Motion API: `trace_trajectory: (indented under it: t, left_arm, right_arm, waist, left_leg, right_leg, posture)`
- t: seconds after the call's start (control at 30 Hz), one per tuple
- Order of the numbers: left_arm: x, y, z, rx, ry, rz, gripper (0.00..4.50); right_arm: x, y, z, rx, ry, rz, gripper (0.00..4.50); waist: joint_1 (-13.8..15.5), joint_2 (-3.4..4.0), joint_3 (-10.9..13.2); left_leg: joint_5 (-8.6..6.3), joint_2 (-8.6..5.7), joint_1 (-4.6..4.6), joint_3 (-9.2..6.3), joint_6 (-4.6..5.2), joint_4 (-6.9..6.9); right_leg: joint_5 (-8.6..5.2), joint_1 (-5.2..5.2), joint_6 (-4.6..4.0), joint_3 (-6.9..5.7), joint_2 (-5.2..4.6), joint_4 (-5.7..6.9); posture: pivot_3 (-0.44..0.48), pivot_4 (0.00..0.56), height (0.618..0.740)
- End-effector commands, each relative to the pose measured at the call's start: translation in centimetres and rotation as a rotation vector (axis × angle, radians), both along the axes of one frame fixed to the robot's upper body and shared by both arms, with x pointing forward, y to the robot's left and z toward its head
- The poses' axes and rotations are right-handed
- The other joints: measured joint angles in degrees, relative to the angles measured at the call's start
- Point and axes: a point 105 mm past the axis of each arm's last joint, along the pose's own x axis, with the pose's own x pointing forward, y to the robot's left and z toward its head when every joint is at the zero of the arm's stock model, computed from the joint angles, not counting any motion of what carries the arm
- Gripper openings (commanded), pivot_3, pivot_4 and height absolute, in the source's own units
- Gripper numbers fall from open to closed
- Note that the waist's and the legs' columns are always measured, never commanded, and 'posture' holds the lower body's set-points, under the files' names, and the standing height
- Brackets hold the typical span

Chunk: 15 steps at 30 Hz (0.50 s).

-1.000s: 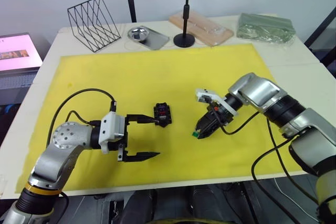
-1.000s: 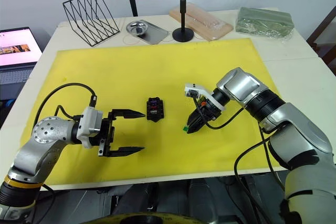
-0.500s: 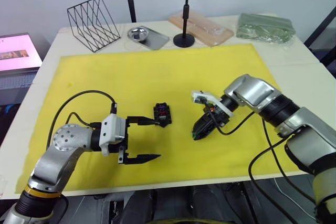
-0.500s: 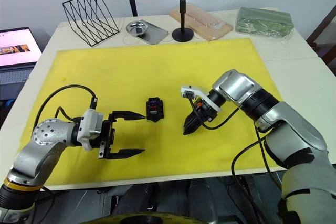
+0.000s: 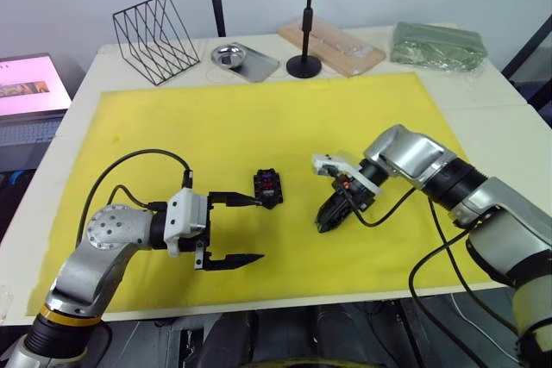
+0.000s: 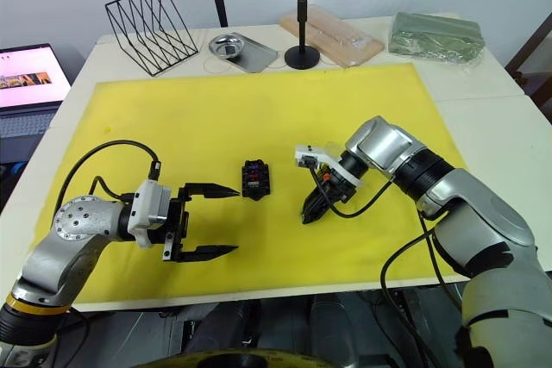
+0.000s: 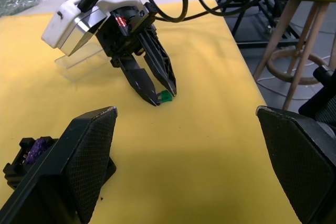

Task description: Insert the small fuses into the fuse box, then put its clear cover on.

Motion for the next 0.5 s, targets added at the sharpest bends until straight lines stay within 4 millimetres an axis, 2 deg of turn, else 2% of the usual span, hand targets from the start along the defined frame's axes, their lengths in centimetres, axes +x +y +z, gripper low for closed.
trace_trajectory:
  t: [0.03,0.1,0.3,0.5]
  left_arm:
    - [-0.2,-0.1,0.4,0.003,-0.026,-0.007,4.5]
    - [-0.2,-0.1,0.4,0.002,-0.025,-0.006,4.5]
    - [-0.3,-0.2,0.4,0.001,-0.024,-0.006,4.5]
    - [-0.1,-0.2,0.4,-0.001,-0.03,-0.004,4.5]
  right_arm:
    - [0.3,-0.8,-0.7,-0.072,-0.034,0.012,1.37]
    - [0.3,-0.8,-0.9,-0.075,-0.02,0.001,1.37]
    - [0.5,-0.2,0.4,-0.022,0.049,-0.081,1.37]
    - [0.2,0.2,1.4,0.003,0.06,-0.066,1.37]
  waist:
    - [0.04,0.0,0.0]
    - [0.08,-0.01,-0.01]
    - [0.1,0.0,-0.01]
    - [0.05,0.0,-0.01]
  left_leg:
    - [0.0,0.0,0.01,0.0,0.0,0.0]
    - [0.0,0.0,0.01,0.0,0.0,0.01]
    - [0.01,-0.01,0.03,-0.02,-0.01,0.02]
    - [0.01,0.0,0.02,-0.03,-0.01,0.0]
  right_leg:
    - [0.0,0.01,0.0,0.0,0.0,0.0]
    - [0.0,0.02,0.0,0.0,0.0,0.0]
    - [0.0,0.05,0.0,0.0,-0.01,0.0]
    - [0.0,0.02,0.0,0.0,-0.01,0.0]
  posture:
    - [0.0,0.15,0.74]
    - [0.0,0.15,0.74]
    - [0.0,0.15,0.74]
    - [0.0,0.15,0.74]
